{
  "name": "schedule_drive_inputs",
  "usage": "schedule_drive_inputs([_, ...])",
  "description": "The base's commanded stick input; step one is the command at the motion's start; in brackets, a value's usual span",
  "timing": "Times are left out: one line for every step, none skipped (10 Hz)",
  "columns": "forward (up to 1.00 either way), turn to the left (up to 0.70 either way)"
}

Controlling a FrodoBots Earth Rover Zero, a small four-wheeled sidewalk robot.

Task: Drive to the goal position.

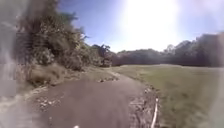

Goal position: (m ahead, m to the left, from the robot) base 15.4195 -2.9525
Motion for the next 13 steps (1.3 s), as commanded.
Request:
schedule_drive_inputs([1.00, -0.40])
schedule_drive_inputs([1.00, -0.40])
schedule_drive_inputs([1.00, -0.40])
schedule_drive_inputs([1.00, 0.00])
schedule_drive_inputs([1.00, 0.00])
schedule_drive_inputs([1.00, 0.12])
schedule_drive_inputs([1.00, 0.03])
schedule_drive_inputs([1.00, 0.02])
schedule_drive_inputs([1.00, 0.00])
schedule_drive_inputs([1.00, 0.03])
schedule_drive_inputs([1.00, 0.07])
schedule_drive_inputs([1.00, 0.03])
schedule_drive_inputs([1.00, 0.00])
